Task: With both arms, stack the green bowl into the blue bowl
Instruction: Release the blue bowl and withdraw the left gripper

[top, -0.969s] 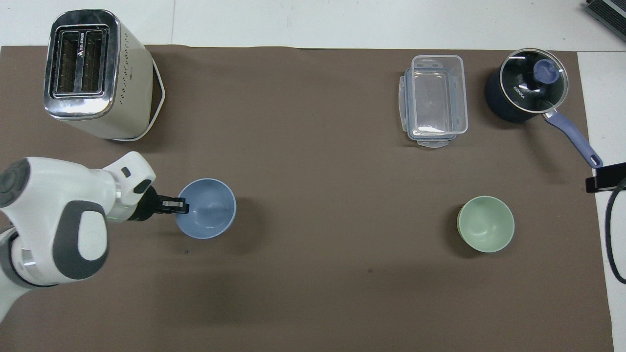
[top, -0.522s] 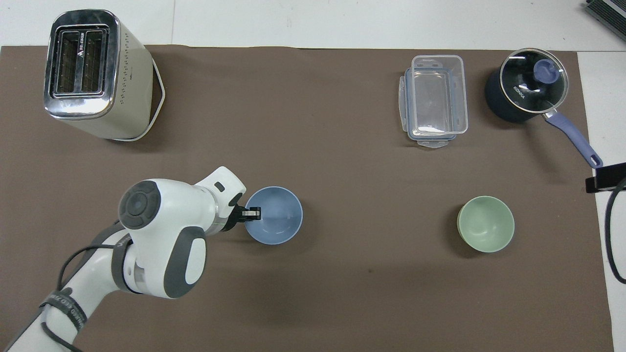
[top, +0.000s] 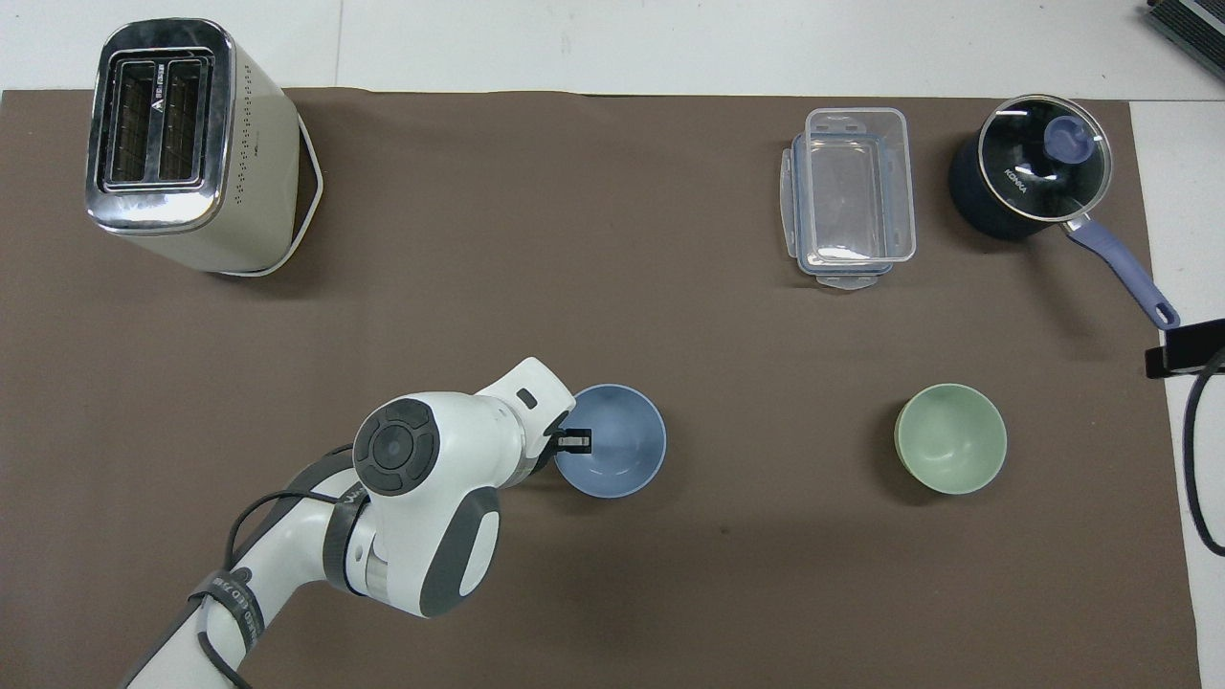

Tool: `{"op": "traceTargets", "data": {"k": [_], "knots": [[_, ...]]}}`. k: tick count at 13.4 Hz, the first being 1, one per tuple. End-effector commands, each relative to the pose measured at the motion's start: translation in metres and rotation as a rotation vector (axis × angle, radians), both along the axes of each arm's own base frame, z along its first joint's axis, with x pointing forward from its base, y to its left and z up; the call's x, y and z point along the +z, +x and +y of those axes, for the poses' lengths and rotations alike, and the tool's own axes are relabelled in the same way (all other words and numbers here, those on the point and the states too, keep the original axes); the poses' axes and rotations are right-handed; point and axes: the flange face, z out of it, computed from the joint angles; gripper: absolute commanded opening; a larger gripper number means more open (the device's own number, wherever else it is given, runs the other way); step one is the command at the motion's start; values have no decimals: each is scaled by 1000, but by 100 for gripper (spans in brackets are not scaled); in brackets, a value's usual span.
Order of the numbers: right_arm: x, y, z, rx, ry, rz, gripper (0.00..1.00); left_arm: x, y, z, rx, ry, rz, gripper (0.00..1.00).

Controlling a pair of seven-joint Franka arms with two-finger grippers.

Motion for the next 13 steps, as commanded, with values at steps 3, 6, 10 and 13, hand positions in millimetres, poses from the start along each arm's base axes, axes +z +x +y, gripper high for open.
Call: {"op": "traceTargets", "data": {"k": [3, 6, 10, 13], "knots": [[0, -9, -5, 18, -1, 4, 100, -5, 10, -10, 26, -8, 6, 15], [-1, -9, -5, 16, 1, 5, 100, -5, 13, -5, 36, -7, 11, 36], [-9, -12, -8, 11, 3, 21, 100, 8, 21, 10, 47, -10, 20, 76], [-32, -13, -16, 50, 8, 28, 100, 33, 29, 26, 58, -22, 3, 100]]}}
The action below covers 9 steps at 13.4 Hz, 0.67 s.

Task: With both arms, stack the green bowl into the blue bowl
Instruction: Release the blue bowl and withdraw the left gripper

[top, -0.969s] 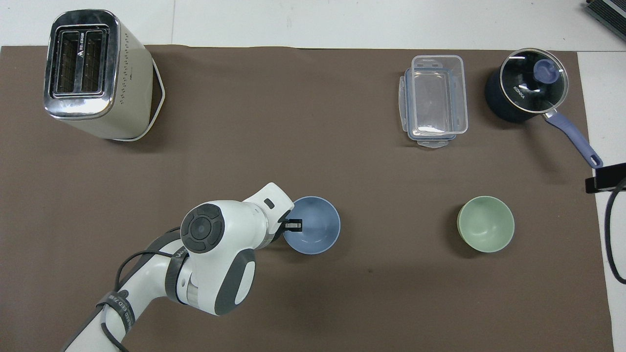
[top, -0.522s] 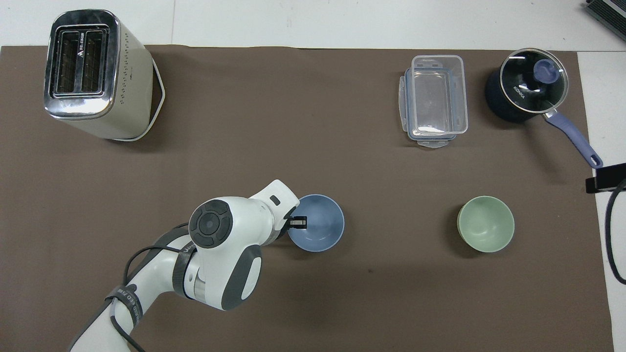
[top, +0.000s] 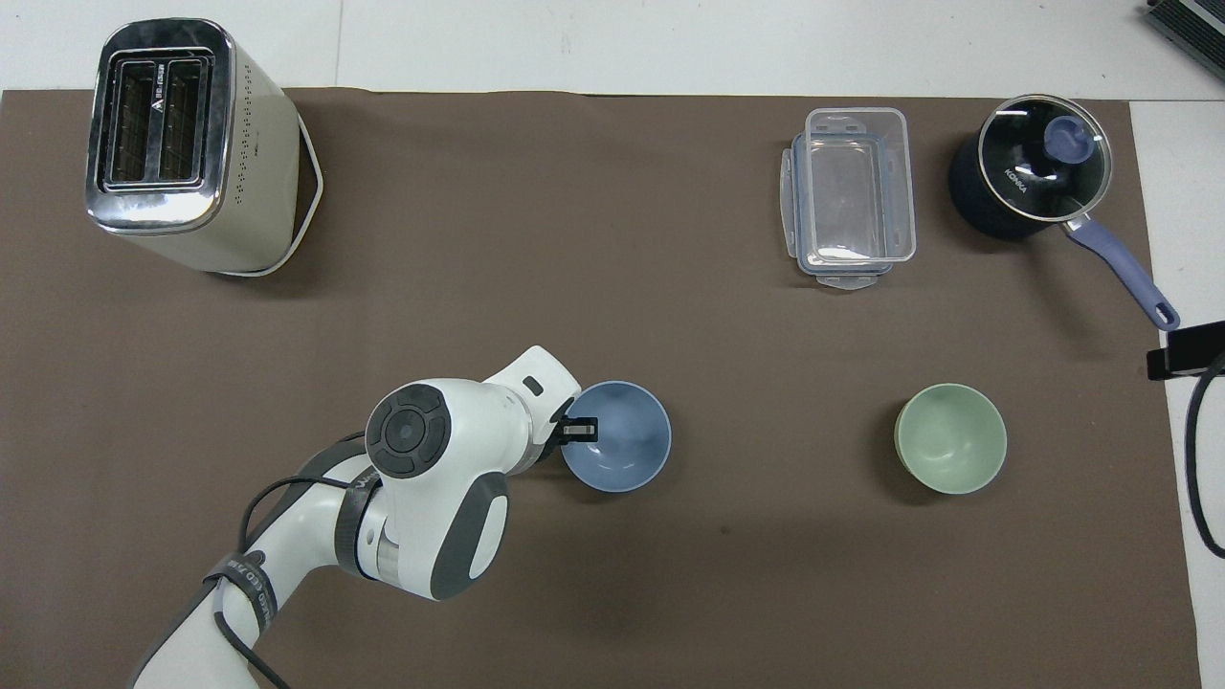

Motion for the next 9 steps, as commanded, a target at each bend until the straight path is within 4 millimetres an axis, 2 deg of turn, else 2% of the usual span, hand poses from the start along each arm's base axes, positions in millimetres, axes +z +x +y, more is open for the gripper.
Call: {"op": "traceTargets", "data": {"k": [1, 3, 5, 6, 8, 9], "knots": [[-26, -7, -10, 56, 6, -1, 100, 29, 13, 31, 20, -4, -1, 100], [-50, -3, -10, 63, 6, -4, 100, 48, 25, 64, 7, 46, -31, 100], [-90, 1, -10, 114, 9, -6, 100, 64, 35, 103, -34, 116, -48, 100], [-106, 1, -10, 121, 9, -12, 100, 80, 38, 124, -71, 149, -72, 100], [-149, 2, -10, 121, 6, -22, 100, 120, 48, 180, -109, 183, -72, 100], [-170, 2, -8, 126, 0, -28, 100, 141, 56, 197, -120, 185, -55, 100]]}}
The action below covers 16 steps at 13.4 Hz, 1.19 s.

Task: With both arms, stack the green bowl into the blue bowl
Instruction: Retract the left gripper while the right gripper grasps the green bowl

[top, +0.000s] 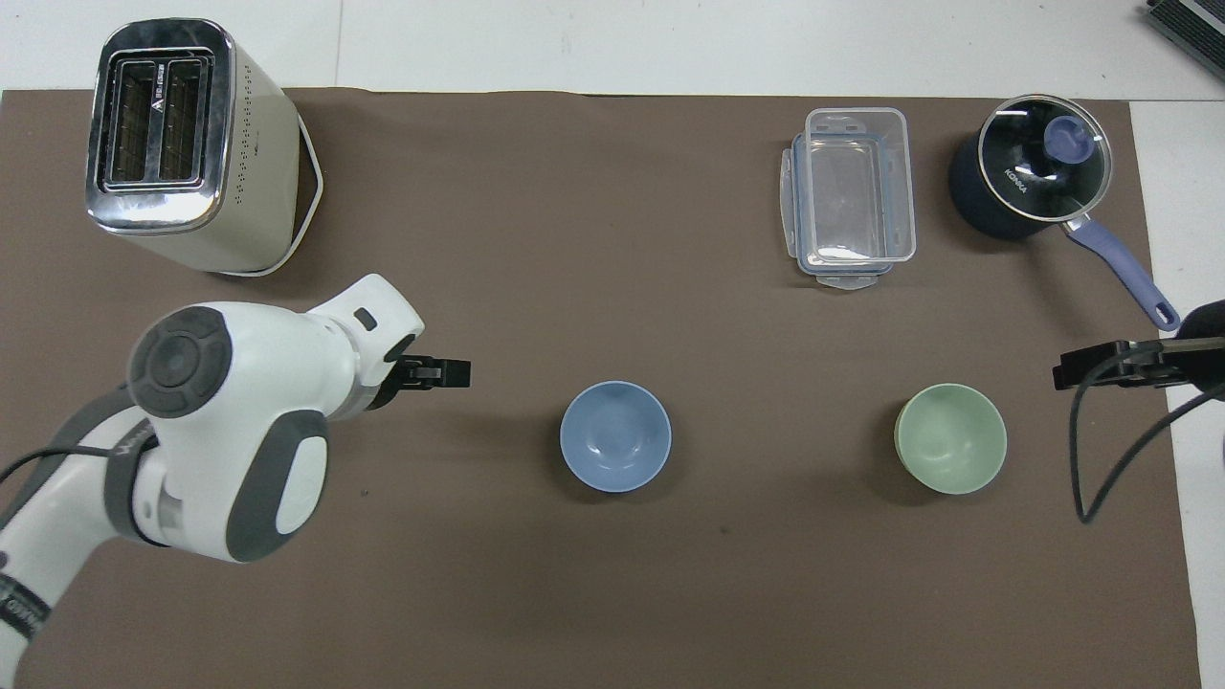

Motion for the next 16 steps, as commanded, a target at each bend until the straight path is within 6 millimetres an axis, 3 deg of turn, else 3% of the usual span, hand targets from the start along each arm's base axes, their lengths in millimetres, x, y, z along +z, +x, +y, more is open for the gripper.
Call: {"op": "traceTargets", "data": {"k": [1, 4, 6, 9, 11, 13, 16], "knots": [[-53, -16, -3, 25, -5, -18, 100, 65, 12, 49, -27, 28, 27, 100], [-111, -27, -3, 44, -8, -40, 100, 133, 30, 103, -1, 58, 8, 100], [-134, -34, -6, 53, -8, -41, 100, 176, 31, 128, -6, 139, -44, 100], [-174, -41, -21, 118, -8, -39, 100, 234, 27, 148, 0, 164, -54, 100], [-192, -46, -22, 138, -7, -30, 100, 252, 29, 147, -2, 162, -37, 100], [-200, -45, -27, 136, -8, -28, 100, 252, 38, 146, -4, 158, -7, 100], [-202, -45, -28, 154, -7, -25, 100, 251, 25, 144, -6, 153, 13, 100]]}}
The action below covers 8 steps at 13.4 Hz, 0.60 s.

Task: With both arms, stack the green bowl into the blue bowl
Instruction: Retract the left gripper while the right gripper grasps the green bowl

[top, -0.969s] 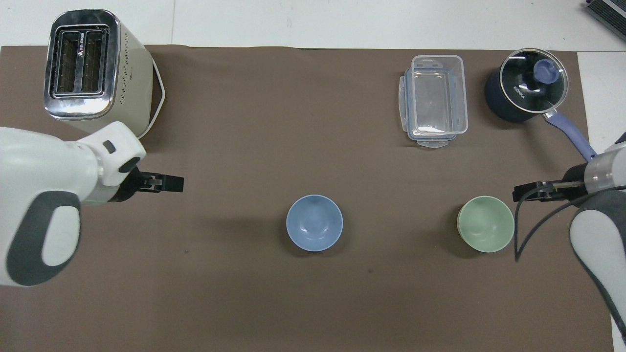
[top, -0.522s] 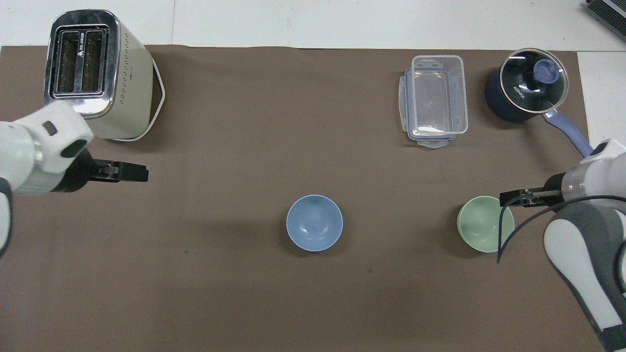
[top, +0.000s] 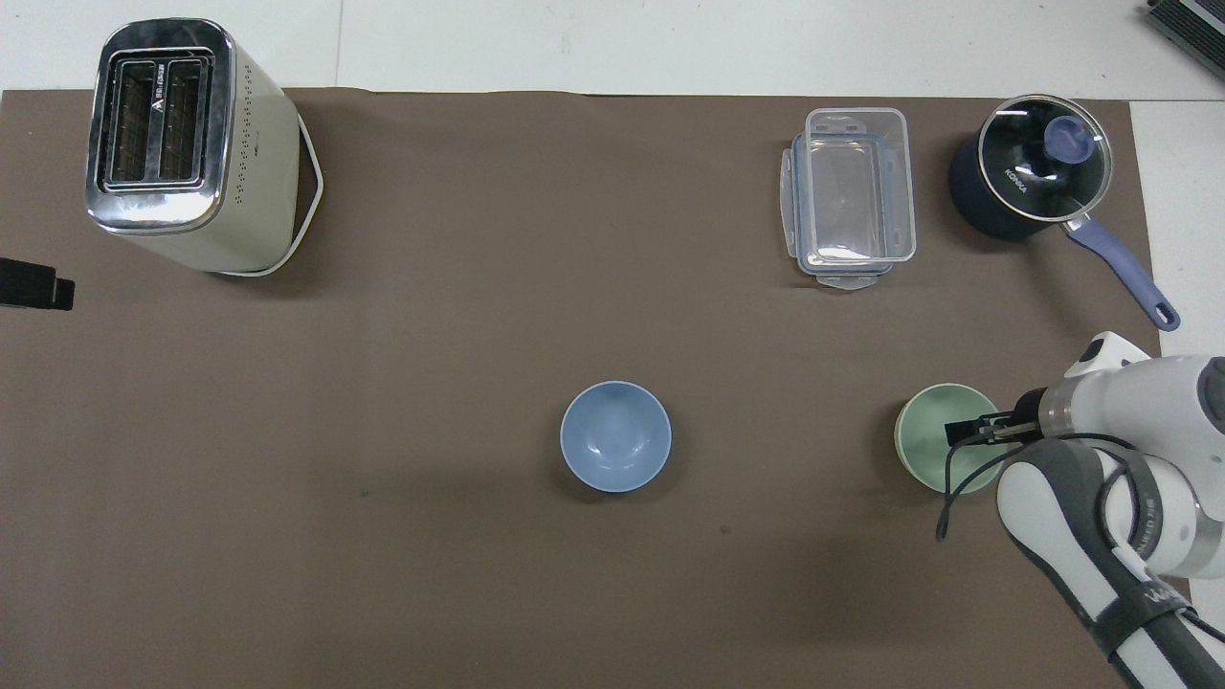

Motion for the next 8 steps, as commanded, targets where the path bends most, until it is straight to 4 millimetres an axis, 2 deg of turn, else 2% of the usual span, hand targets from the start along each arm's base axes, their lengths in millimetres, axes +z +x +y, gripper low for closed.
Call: {"op": "traceTargets", "data": {"k": [1, 3, 5, 6, 8], "knots": [[0, -2, -7, 46, -7, -14, 89, 0, -11, 2, -9, 8, 36, 100], [1, -3, -11, 47, -7, -15, 58, -2, -16, -1, -15, 8, 46, 100], [0, -3, -11, 41, -7, -12, 9, -2, -17, -2, -14, 8, 49, 100], [-1, -3, -11, 30, -6, -11, 0, -2, -17, 0, -10, 8, 50, 100], [1, 0, -13, 34, -8, -15, 0, -2, -17, 2, -3, 7, 52, 100]]}}
